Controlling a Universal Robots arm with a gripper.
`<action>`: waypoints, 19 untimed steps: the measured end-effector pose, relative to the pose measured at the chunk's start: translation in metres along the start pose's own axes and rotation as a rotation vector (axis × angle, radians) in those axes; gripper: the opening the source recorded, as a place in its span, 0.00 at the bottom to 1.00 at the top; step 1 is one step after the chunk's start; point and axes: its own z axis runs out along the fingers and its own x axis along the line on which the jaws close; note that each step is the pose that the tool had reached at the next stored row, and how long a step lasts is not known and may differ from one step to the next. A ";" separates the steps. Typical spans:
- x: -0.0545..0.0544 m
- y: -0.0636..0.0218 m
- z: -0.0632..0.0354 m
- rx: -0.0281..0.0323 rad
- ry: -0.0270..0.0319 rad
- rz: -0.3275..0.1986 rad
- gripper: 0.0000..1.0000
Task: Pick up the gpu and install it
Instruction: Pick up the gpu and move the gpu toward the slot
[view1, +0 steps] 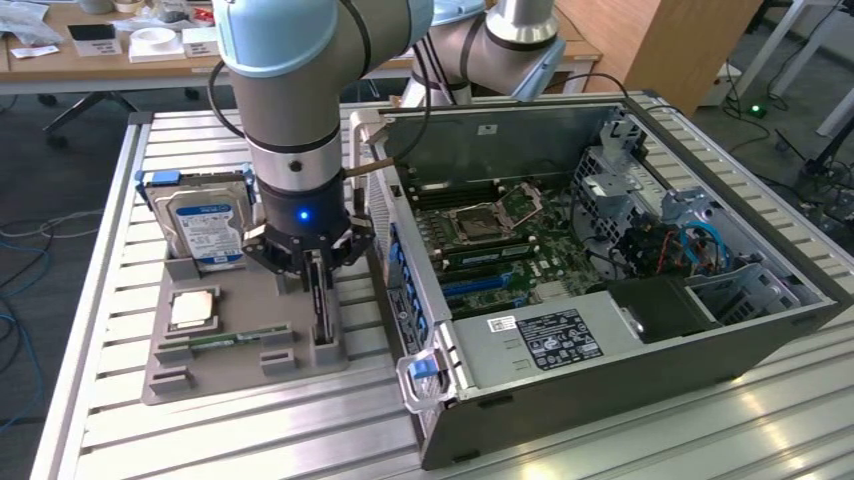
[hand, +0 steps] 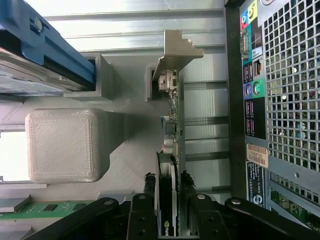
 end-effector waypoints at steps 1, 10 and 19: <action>0.000 0.0000 0.0000 0.0000 0.0000 0.000 0.33; 0.000 -0.0001 0.0024 0.0001 0.0000 0.000 0.33; 0.001 0.0000 0.0029 0.0001 0.0000 0.000 0.33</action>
